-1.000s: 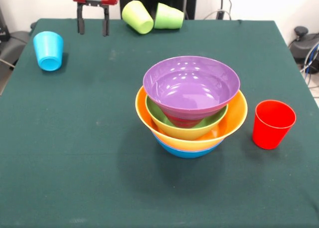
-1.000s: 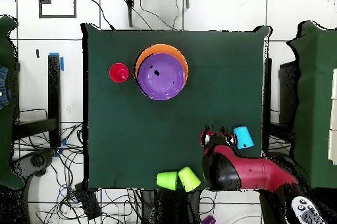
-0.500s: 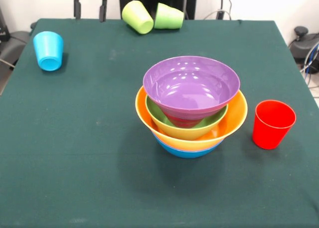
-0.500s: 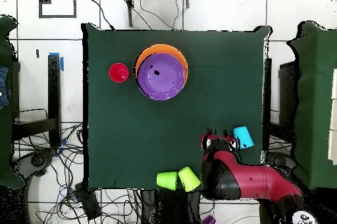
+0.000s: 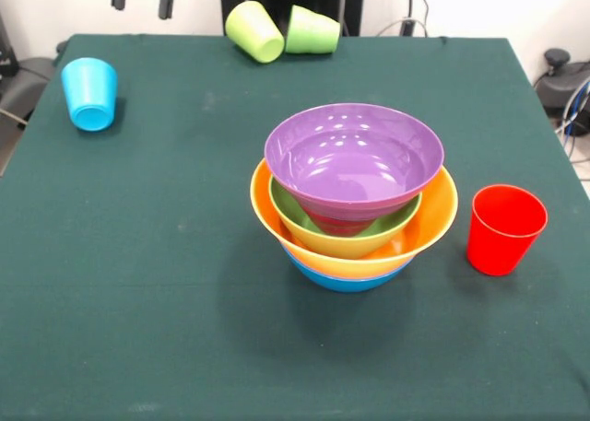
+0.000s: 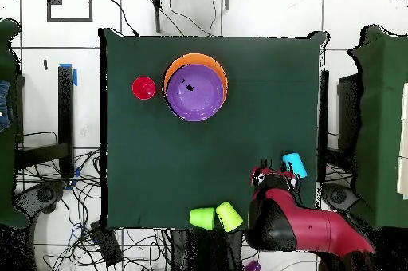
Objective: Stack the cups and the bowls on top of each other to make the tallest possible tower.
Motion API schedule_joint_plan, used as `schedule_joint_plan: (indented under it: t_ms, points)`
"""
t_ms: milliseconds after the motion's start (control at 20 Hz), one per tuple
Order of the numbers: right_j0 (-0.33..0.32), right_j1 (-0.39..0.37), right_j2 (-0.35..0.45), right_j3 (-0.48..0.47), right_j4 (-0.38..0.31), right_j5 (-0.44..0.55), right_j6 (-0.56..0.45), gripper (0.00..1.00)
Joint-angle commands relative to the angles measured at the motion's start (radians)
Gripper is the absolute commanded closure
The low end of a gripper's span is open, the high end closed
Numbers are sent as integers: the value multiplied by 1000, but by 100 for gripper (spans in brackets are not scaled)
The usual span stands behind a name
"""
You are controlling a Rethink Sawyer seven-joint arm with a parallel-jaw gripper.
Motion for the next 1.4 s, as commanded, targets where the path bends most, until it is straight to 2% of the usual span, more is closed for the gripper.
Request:
schedule_joint_plan:
  t_ms: [50,200,350,400,500,650,750,1050,1250,1400]
  points:
    - [36,-82,106,121,82,192,61,0]
    - [70,-84,99,119,87,196,58,0]
    - [85,-43,91,108,46,130,60,0]
    - [89,-34,88,111,51,115,76,0]
    - [94,-23,110,140,83,68,128,0]
    - [65,-39,232,219,189,46,214,0]
    - [78,-45,284,237,234,25,243,0]
    - [227,-37,236,193,356,-21,300,0]
    - [262,-2,268,151,460,-13,356,0]
    - [294,36,280,95,503,-1,360,0]
